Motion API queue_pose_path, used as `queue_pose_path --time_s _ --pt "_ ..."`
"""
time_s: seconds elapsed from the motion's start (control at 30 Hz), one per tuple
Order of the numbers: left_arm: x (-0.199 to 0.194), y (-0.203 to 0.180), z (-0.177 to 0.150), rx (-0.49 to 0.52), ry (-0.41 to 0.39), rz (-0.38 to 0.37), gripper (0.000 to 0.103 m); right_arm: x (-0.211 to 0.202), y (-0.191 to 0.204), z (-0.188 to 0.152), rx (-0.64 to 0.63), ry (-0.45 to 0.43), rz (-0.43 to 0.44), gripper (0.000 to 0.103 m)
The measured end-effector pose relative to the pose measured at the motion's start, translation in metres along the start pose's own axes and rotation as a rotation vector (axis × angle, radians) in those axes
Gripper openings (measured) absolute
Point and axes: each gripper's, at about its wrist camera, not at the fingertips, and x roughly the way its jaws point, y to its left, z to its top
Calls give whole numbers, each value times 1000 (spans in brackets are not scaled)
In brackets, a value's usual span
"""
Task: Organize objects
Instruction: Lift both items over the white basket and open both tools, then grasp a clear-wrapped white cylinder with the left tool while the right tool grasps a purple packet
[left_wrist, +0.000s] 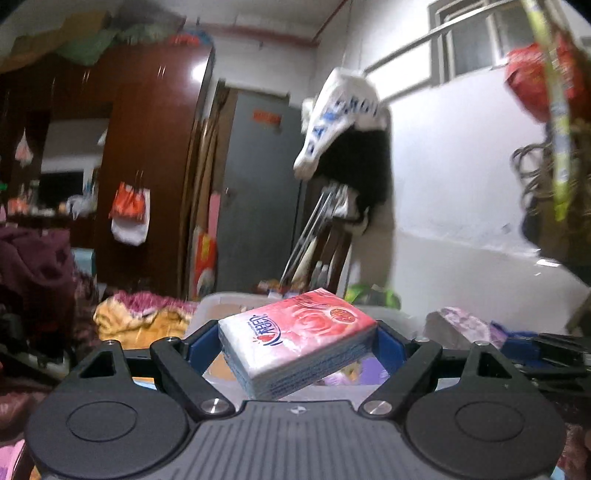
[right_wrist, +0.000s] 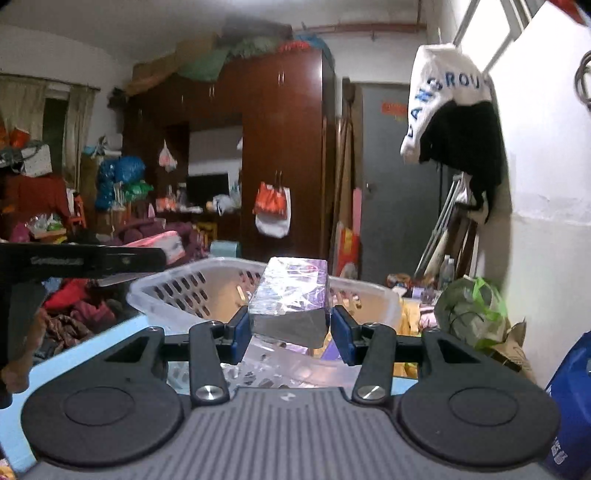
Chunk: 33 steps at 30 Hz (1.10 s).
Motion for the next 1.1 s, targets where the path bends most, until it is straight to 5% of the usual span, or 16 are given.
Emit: queue_pose_path --time_s 0.1,0.2,0.37,0.47,0.73,1.0,1.1 --pt "26 2 2 -6 43 -9 90 12 2 -1 -21 -2 -18 52" --pt "45 2 4 4 95 10 99 23 1 0 -11 24 -8 84" --pt "18 5 -3 31 27 3 103 6 -5 -5 13 20 5 102" --pt "-6 8 -10 35 -24 -40 103 -1 -12 -8 43 31 -12 102" --pt "-71 30 -63 72 4 -37 103 -45 -24 -61 -10 47 8 103" --pt "-45 50 -84 79 194 20 89 -22 -52 -86 128 218 6 98" --pt "-37 54 -83 33 200 5 87 -16 -47 -86 106 243 -13 92"
